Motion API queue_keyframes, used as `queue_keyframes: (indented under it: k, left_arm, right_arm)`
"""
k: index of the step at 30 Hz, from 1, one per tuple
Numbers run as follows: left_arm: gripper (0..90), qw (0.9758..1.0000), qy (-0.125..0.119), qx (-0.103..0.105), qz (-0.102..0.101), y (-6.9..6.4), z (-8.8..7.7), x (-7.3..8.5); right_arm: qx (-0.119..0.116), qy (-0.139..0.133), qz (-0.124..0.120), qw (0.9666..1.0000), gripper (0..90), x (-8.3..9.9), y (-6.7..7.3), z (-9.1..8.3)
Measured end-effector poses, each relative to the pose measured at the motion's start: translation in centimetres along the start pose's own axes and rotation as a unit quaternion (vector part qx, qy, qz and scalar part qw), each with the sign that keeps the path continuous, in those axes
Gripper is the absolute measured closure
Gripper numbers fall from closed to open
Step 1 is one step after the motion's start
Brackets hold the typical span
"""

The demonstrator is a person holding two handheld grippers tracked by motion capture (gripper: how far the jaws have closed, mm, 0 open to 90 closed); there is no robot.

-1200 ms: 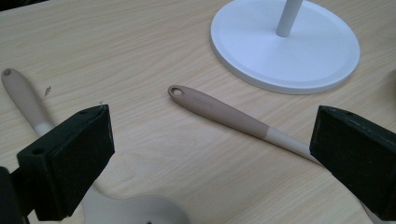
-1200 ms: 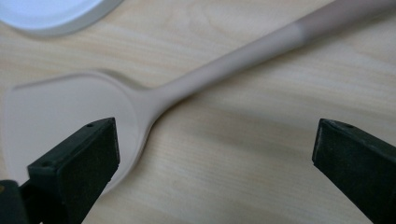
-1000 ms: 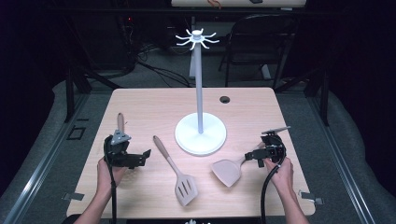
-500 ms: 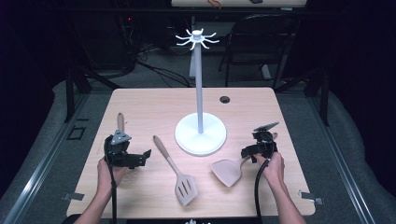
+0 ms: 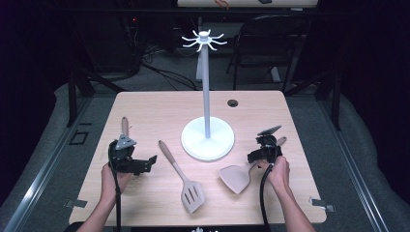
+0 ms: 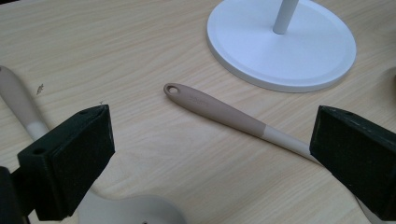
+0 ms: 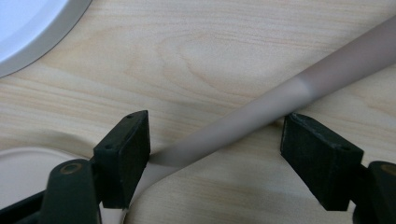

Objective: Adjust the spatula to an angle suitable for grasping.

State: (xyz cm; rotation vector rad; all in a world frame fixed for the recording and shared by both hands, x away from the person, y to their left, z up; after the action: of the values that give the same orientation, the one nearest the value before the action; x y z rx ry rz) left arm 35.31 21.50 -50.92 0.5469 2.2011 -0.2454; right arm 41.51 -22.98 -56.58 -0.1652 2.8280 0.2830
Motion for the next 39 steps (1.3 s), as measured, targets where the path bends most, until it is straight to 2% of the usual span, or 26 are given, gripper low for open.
queue_keyframes:
  k: [14, 18, 19, 22, 23, 28, 29, 31, 32, 34, 39]
  left_arm:
    - [0.0, 1.0000, 0.001, 0.000, 0.000, 0.19, -0.11, 0.01]
    - [0.0, 1.0000, 0.001, 0.003, 0.000, 0.05, -0.18, 0.03]
    - [0.0, 1.0000, 0.002, 0.003, 0.001, 0.03, -0.09, 0.03]
    - [0.0, 1.0000, 0.003, 0.004, 0.001, 0.06, 0.00, 0.03]
    - [0.0, 1.0000, 0.004, 0.004, 0.001, 0.10, 0.03, 0.04]
    - [0.0, 1.0000, 0.003, 0.004, 0.001, 0.04, -0.10, 0.04]
    - [0.0, 1.0000, 0.002, 0.004, 0.001, 0.03, -0.13, 0.04]
    - [0.0, 1.0000, 0.002, 0.005, 0.001, 0.04, -0.15, 0.04]
    - [0.0, 1.0000, 0.002, 0.005, 0.001, 0.04, -0.15, 0.04]
    - [0.0, 1.0000, 0.003, 0.005, 0.001, 0.06, -0.13, 0.04]
    - [0.0, 1.0000, 0.003, 0.005, 0.003, 0.01, -0.21, 0.02]
  right_arm:
    - [-0.018, -0.004, -0.008, 0.9998, 32.2, 0.04, -0.19, 0.03]
    - [-0.018, -0.003, -0.015, 0.9997, 35.7, 0.02, -0.06, -0.03]
    - [-0.021, 0.000, -0.023, 0.9995, 38.4, -0.02, -0.03, -0.07]
    - [-0.025, -0.006, -0.024, 0.9994, 40.7, -0.07, 0.09, 0.00]
    - [-0.025, 0.002, -0.030, 0.9992, 42.5, -0.11, 0.02, -0.13]
    - [-0.031, 0.000, -0.033, 0.9989, 47.5, -0.09, 0.07, -0.17]
    - [-0.033, -0.008, -0.030, 0.9990, 49.2, -0.05, 0.20, -0.09]
    - [-0.034, 0.002, -0.048, 0.9983, 54.2, -0.09, 0.50, -0.23]
    - [-0.034, -0.002, -0.048, 0.9983, 55.6, -0.07, 0.64, -0.19]
    - [-0.031, 0.011, -0.063, 0.9975, 57.7, -0.13, 0.71, -0.36]
    - [-0.031, 0.015, -0.069, 0.9971, 60.8, -0.07, 0.65, -0.46]
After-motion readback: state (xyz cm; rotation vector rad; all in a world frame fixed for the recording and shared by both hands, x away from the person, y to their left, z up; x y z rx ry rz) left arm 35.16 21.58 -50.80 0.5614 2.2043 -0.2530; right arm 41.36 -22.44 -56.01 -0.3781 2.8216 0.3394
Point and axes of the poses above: each handheld gripper's, and its own axes: z roughly forward along the jaws, x roughly out of its underside, y roughly to its left, the point moved 2 cm from there along z, roughly forward along the jaws, and after that the axes turned 4 degrees about -x, right-handed, at the moved point
